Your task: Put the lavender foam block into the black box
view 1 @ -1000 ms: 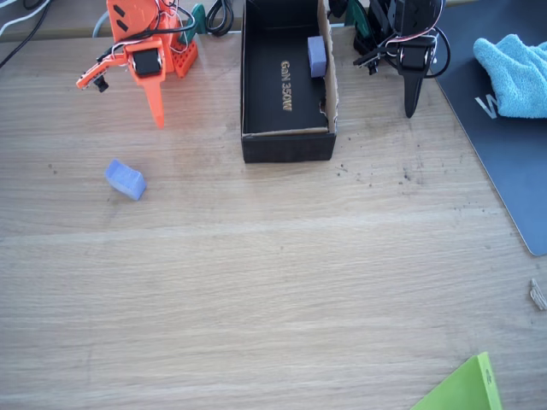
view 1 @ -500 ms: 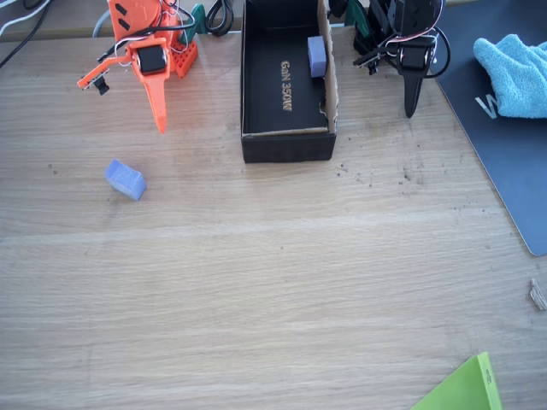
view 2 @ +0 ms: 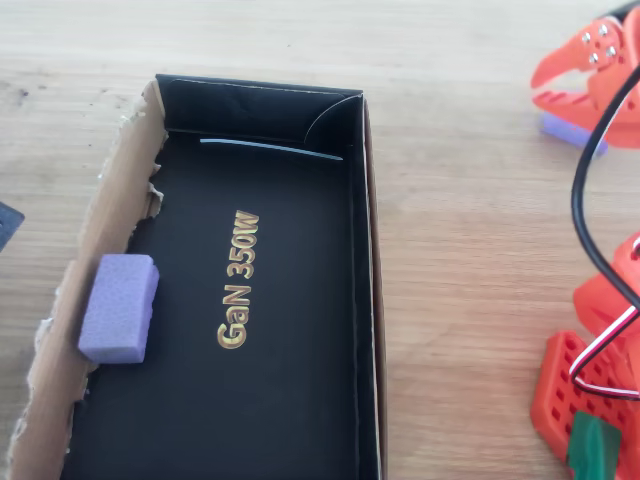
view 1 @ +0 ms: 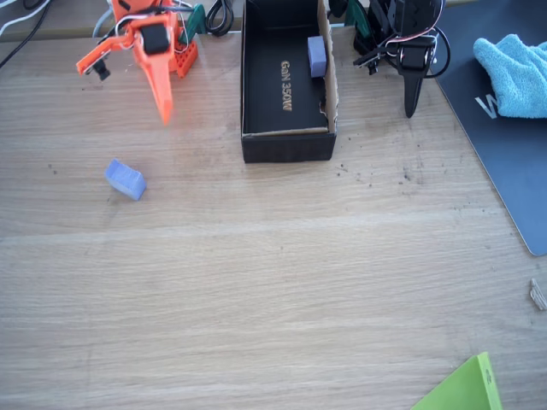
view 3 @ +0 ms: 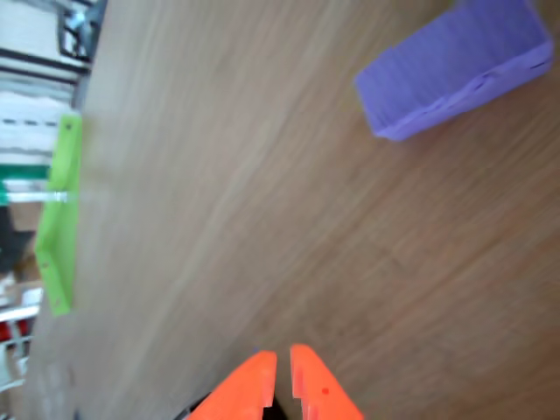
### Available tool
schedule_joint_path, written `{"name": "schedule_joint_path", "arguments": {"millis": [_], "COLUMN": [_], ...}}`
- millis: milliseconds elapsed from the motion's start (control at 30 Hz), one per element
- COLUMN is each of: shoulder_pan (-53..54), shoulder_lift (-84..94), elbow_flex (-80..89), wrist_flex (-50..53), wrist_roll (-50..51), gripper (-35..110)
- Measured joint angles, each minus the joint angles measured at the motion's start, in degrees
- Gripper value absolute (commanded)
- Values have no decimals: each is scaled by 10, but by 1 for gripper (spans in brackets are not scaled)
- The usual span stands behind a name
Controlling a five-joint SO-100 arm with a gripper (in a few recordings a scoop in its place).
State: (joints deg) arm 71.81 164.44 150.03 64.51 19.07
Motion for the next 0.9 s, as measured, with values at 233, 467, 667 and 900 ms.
{"name": "schedule_joint_path", "arguments": {"millis": [233, 467, 667, 900], "shoulder_pan": [-28, -19, 3, 32], "shoulder_lift": [-96, -93, -92, -210], "elbow_flex": [-93, -96, -105, -199], "wrist_flex": [12, 40, 44, 57], "wrist_roll": [12, 24, 10, -3], "gripper": [0, 0, 0, 0]}}
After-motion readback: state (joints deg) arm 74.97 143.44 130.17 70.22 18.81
